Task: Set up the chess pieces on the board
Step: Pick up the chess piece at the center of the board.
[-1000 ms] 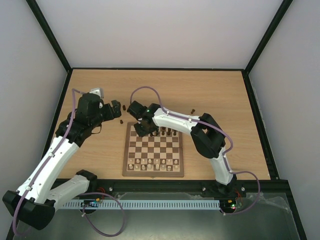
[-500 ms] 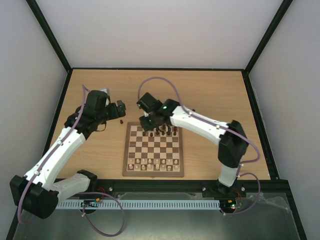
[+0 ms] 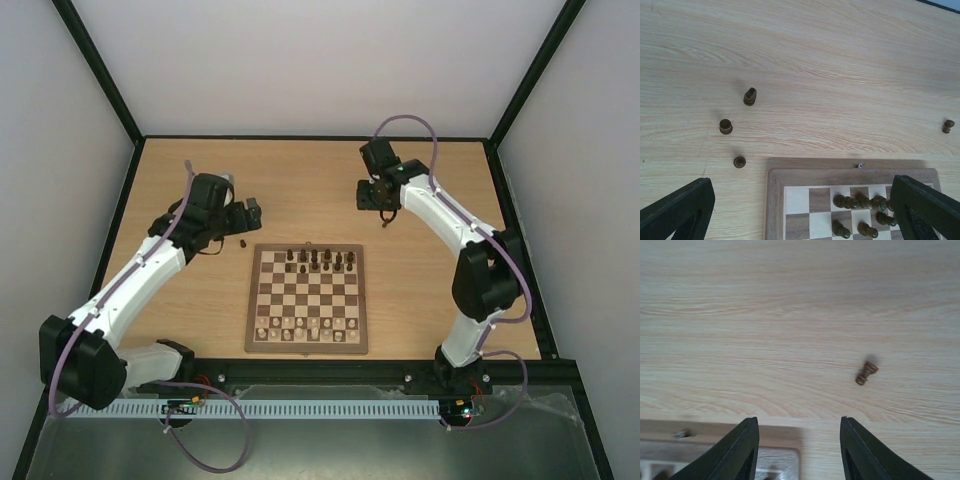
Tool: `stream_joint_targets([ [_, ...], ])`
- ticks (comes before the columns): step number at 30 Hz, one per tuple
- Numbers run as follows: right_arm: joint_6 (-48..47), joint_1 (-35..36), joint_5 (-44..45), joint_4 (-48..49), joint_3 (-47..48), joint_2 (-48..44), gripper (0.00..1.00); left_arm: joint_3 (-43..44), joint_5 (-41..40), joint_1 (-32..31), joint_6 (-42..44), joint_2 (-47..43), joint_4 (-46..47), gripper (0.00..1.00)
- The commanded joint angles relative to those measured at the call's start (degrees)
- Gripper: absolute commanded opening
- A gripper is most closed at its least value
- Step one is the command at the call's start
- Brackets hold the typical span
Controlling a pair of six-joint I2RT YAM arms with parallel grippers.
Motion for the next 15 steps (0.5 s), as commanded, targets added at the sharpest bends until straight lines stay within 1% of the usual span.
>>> stream_joint_targets([
  [1,-0.07,-3.36,-1.24,-0.44,-2.48,2.82,0.46,-1.06,-1.91,0.52,0.74,1.74,1.84,0.99],
  [4,0.06,-3.58,-3.17,1.49,-5.24,1.61,0.46,-2.87,-4.32,0.80,-0.03,3.33,2.21,0.99],
  [6,0.36,-3.57,-4.94,2.74,-7.72,0.37,0.46,-2.30,-6.07,0.90,-0.75,5.43,1.08,0.99],
  [10,1.44,-3.14,-10.09,6.67,-13.88,-4.74,0.45,-1.56,-7.76,0.91,-2.13,8.97,1.08,0.99],
  [15,1.54,-2.62,-9.47,7.49,-17.39,-9.86,0.45,0.34,-10.92,1.24,-3.59,13.28,2.40,0.99],
])
